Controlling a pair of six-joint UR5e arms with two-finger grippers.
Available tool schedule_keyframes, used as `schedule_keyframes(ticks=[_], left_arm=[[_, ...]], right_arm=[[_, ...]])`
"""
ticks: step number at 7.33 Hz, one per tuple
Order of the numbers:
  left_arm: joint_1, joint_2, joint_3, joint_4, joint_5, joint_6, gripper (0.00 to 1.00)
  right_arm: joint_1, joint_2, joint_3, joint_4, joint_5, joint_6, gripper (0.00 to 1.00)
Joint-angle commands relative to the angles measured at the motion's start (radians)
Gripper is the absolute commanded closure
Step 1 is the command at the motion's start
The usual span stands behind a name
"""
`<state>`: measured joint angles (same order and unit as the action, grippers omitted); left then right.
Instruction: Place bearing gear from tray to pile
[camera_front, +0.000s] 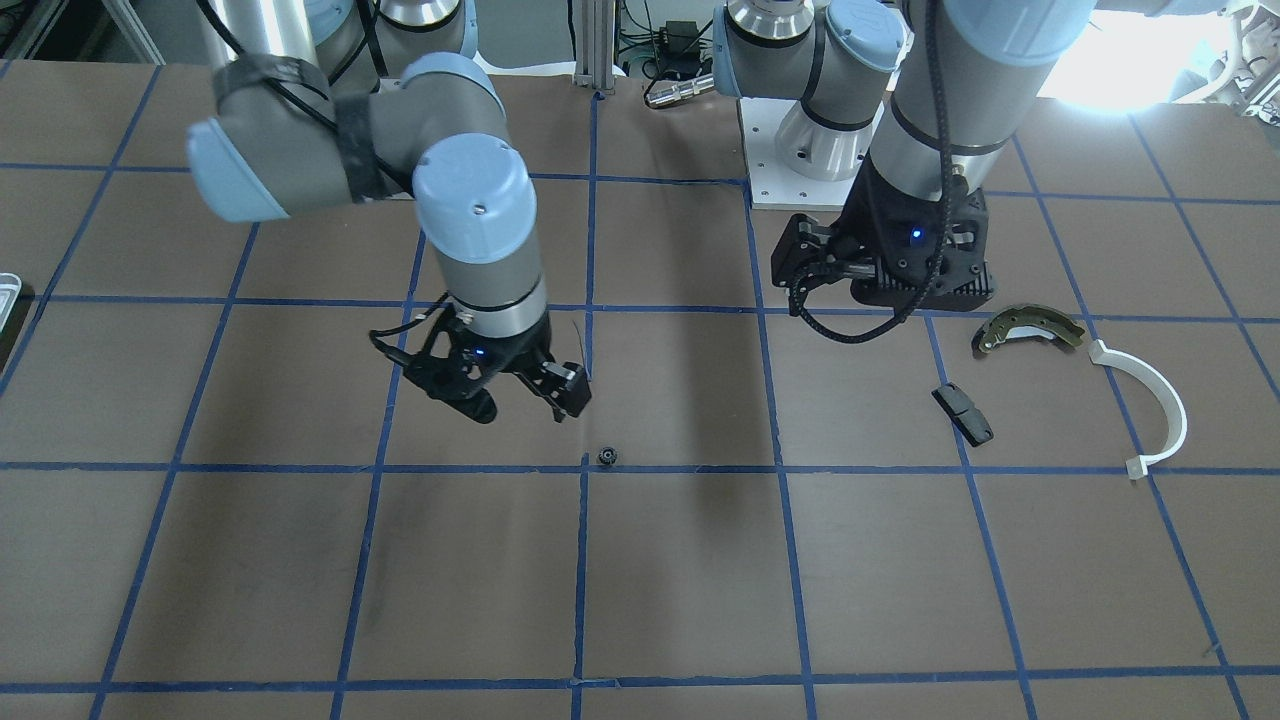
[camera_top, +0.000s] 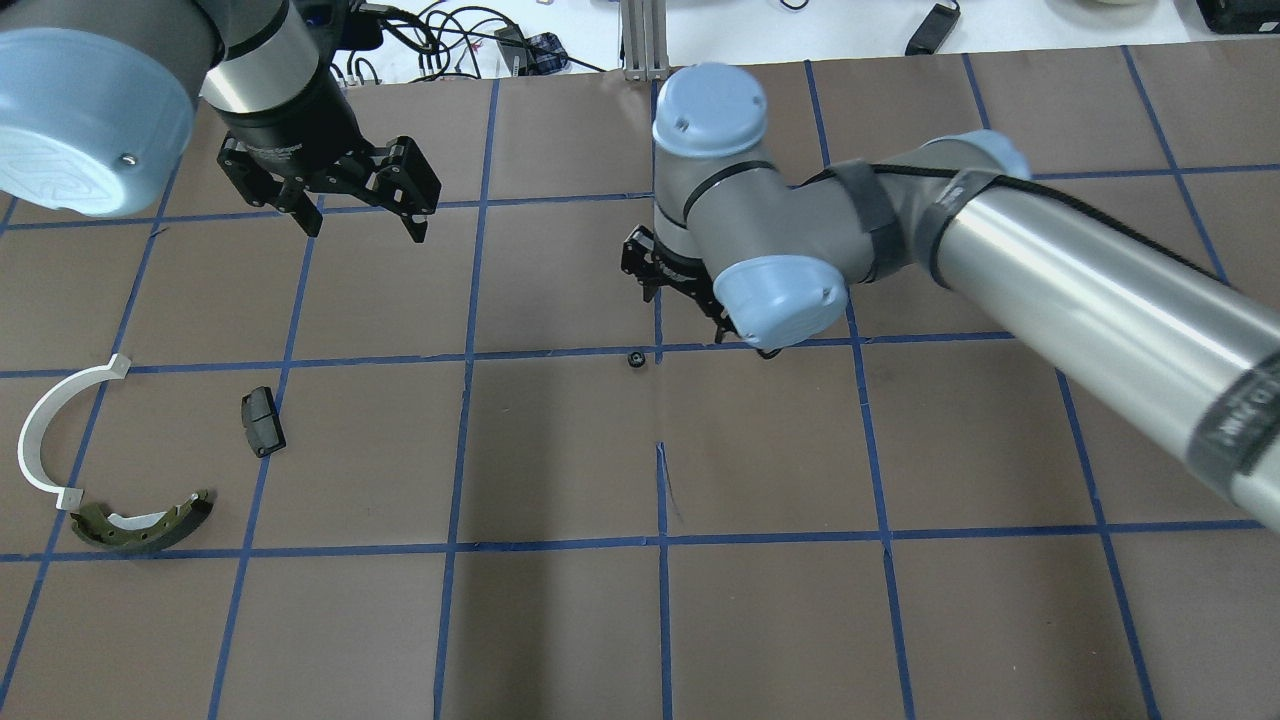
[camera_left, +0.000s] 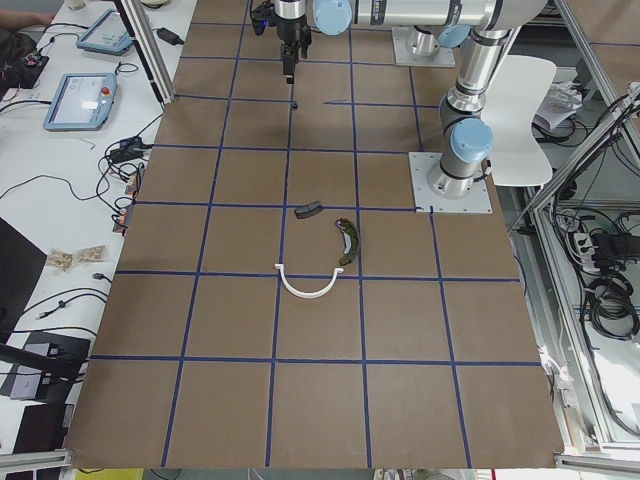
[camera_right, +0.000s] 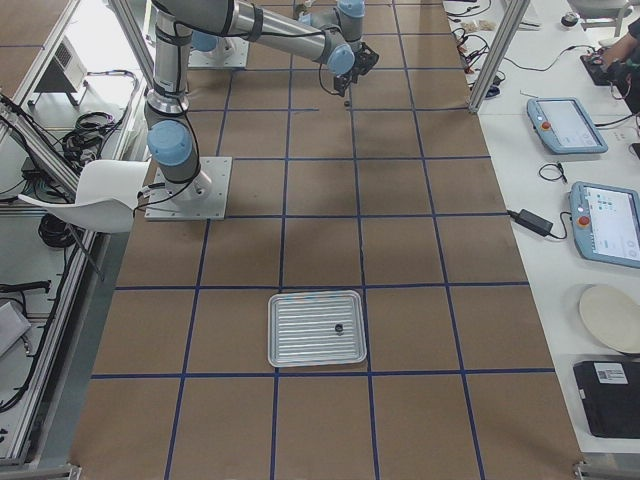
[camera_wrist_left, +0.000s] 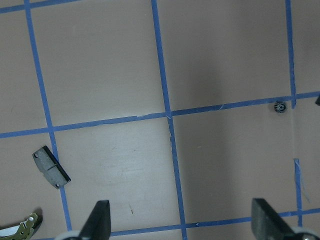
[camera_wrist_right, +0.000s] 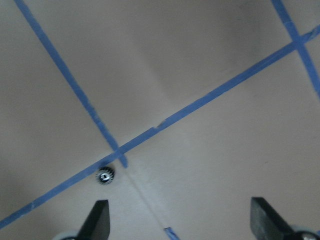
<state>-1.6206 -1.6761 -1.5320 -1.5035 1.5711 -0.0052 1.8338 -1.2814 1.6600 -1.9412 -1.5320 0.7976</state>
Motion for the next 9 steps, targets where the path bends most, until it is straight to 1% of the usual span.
schedule_keyframes(ticks=[1, 2, 3, 4, 5, 6, 7, 8, 9], left_arm=[[-0.104, -0.130, 0.000, 0.117, -0.069, -0.139, 0.00], [-0.183, -0.199, 0.000, 0.205, -0.054, -0.197, 0.00], [-0.227, -0.253, -0.002, 0.222, -0.005, -0.257, 0.00], [-0.279, -0.305, -0.002, 0.282, -0.014, -0.325, 0.00], [-0.313, -0.354, -0.003, 0.334, -0.004, -0.341, 0.00], [-0.314, -0.413, -0.010, 0.356, -0.003, -0.402, 0.00], [-0.318, -0.453, -0.035, 0.399, -0.002, -0.492, 0.00], [-0.318, -0.476, -0.054, 0.470, -0.003, -0.487, 0.00], [-0.318, -0.494, -0.068, 0.509, -0.002, -0.489, 0.00]], right_arm=[[-0.195, -0.166, -0.011, 0.260, -0.011, -0.351, 0.00], [-0.302, -0.223, -0.011, 0.345, -0.034, -0.506, 0.00], [-0.415, -0.264, -0.011, 0.397, -0.074, -0.682, 0.00], [-0.530, -0.292, -0.011, 0.430, -0.080, -0.856, 0.00], [-0.641, -0.300, -0.011, 0.430, -0.118, -1.032, 0.00], [-0.750, -0.297, -0.011, 0.415, -0.128, -1.237, 0.00], [-0.862, -0.282, -0.016, 0.388, -0.125, -1.387, 0.00], [-0.949, -0.227, -0.028, 0.331, -0.135, -1.520, 0.00], [-1.005, -0.161, -0.060, 0.238, -0.154, -1.673, 0.00]])
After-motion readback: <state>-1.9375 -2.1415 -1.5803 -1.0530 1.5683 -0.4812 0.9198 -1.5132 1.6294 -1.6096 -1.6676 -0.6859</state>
